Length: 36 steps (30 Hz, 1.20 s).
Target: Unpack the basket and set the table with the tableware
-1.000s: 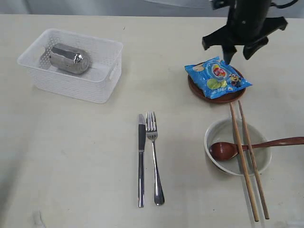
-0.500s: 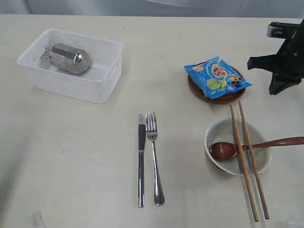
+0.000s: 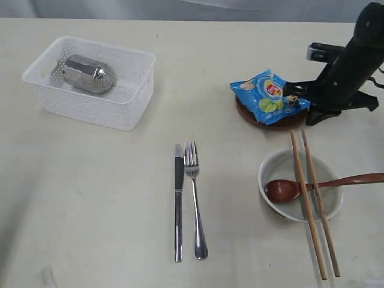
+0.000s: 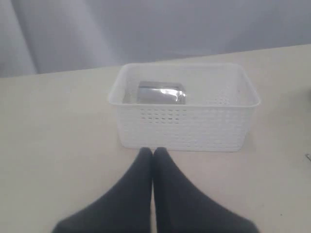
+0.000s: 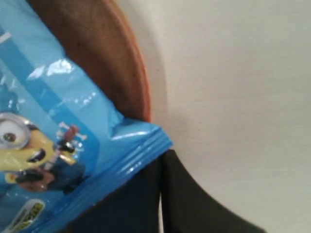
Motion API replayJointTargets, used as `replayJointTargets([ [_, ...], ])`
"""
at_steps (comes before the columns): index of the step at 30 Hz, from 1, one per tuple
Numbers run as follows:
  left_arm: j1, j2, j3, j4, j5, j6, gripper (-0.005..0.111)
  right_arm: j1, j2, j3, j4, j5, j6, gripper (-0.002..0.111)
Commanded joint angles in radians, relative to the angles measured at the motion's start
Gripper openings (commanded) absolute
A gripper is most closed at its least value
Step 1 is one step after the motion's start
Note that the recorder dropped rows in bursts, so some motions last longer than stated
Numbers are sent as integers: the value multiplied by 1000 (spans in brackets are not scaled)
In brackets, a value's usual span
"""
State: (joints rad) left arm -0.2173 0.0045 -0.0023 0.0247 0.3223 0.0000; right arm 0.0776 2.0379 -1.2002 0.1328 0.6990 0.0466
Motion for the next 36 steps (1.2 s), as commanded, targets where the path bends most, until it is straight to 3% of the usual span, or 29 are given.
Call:
replayJointTargets([
  [1,-4,-5,2,-4,-2,0,0,29,14,3,20,-33,-12,0],
  [13,-4,-5,2,-4,-2,0,0,34,-50,1,22,17,-59,0],
  [19,-4,-5,2,-4,-2,0,0,54,-170,-29,64,50,-188,0],
  [21,-4,-5,2,-4,-2,0,0,77,-203,-75,125,107,-245,6],
  [28,-4,-5,2,-4,-2,0,0,248,-256,-260,242,199,-263,57],
  [36,-4,-5,2,-4,-2,0,0,505,-222,-440,239,173,-225,55],
])
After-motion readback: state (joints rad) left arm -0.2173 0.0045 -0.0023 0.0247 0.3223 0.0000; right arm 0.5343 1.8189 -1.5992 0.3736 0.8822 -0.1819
